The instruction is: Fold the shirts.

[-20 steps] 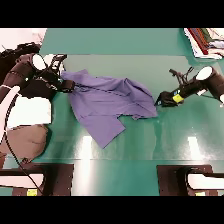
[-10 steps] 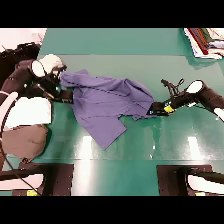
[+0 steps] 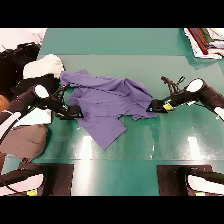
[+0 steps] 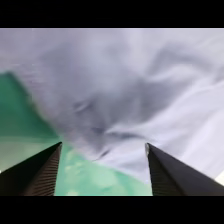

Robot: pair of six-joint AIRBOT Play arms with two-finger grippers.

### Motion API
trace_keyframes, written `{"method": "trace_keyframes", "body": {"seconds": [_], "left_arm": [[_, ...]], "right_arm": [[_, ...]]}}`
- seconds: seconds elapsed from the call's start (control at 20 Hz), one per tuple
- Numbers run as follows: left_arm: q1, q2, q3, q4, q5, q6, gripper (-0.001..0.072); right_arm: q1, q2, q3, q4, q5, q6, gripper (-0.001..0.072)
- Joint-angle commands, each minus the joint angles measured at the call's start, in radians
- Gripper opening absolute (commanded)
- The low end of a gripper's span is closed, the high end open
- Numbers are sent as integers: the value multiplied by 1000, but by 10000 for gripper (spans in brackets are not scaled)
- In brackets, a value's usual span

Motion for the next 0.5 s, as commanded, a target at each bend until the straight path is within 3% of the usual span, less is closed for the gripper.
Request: {"method": "trace_keyframes", "body": {"seconds": [0.0, 0.05, 0.1, 0.15, 0.3, 0.35, 0.4, 0.45], "left_arm": [[-1, 2, -39, -71, 50, 27, 543], [-1, 2, -39, -72, 51, 27, 298], [-1, 2, -39, -71, 56, 28, 106], [-1, 2, -39, -74, 62, 28, 26], [-1, 6, -32, -80, 71, 27, 24], [-1, 16, -26, -78, 74, 27, 24], [-1, 37, -12, -76, 79, 27, 24], [-1, 64, 8, -72, 84, 27, 23]], "right_arm": [[-11, 0, 42, -13, 3, 14, 446], [-13, 0, 43, -35, 11, 32, 447], [-15, 0, 43, -64, 31, 40, 446], [-14, 0, 43, -82, 47, 40, 446], [-9, 0, 43, -79, 72, 40, 423], [-4, -1, 43, -80, 83, 39, 307], [-2, -1, 43, -82, 91, 35, 82], [2, 0, 43, -79, 93, 29, 12]]}}
